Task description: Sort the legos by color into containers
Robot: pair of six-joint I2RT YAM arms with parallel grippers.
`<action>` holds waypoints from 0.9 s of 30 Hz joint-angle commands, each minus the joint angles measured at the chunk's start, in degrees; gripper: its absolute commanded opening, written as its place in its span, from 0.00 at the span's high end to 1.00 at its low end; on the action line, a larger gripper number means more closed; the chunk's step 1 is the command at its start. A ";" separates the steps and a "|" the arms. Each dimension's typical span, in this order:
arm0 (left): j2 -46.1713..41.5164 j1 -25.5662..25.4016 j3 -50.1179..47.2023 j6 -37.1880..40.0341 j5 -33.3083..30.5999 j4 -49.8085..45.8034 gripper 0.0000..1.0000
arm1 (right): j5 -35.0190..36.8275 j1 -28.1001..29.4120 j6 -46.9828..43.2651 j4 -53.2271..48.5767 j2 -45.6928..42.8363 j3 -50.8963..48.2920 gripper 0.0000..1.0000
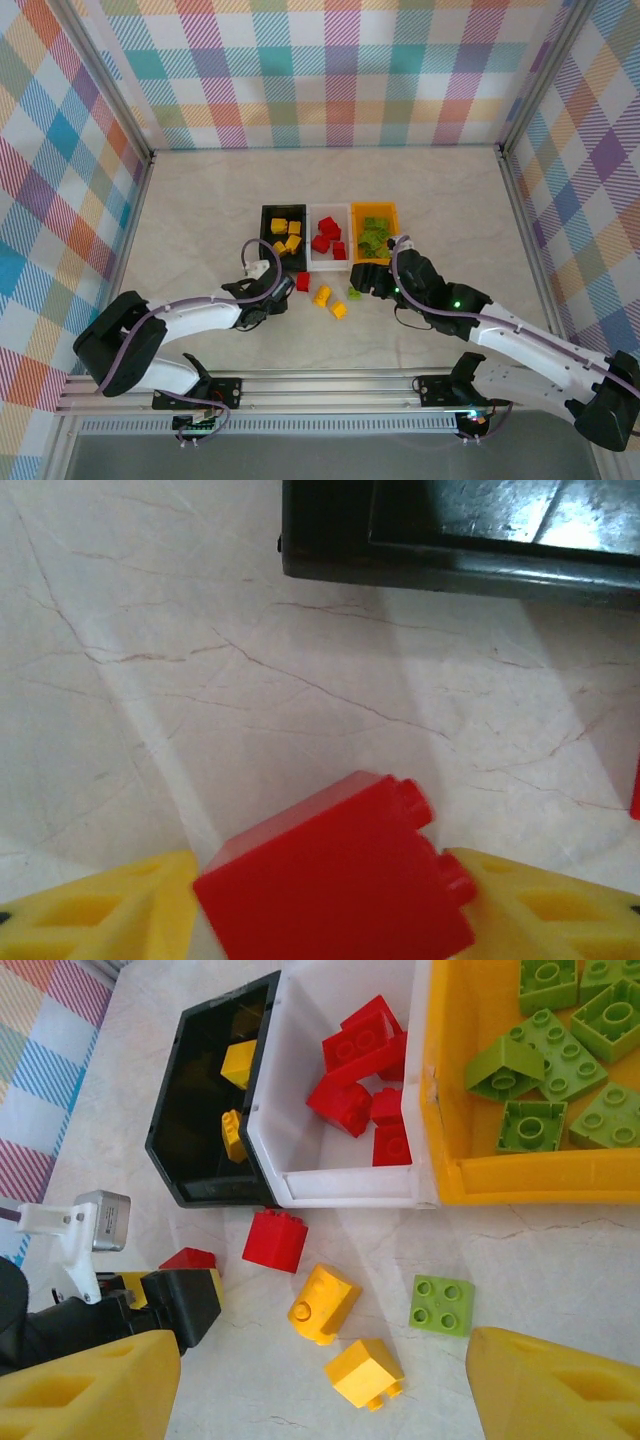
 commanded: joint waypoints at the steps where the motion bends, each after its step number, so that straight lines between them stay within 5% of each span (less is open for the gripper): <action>1: 1.09 0.48 -0.75 0.37 -1.67 2.29 0.43 | 1.01 0.13 0.29 0.13 -0.70 -1.12 0.24; 9: -2.30 0.41 0.64 1.44 -1.70 -0.94 0.67 | 1.07 0.13 0.71 0.64 -0.66 -1.99 0.24; 16: -12.07 -3.65 9.50 3.10 -1.39 -10.59 0.69 | 1.71 0.17 1.57 0.88 -2.09 -4.09 0.24; 27: 20.74 -3.28 44.44 11.95 1.32 -12.25 0.66 | 2.14 0.13 3.10 -1.64 -3.06 -5.67 0.23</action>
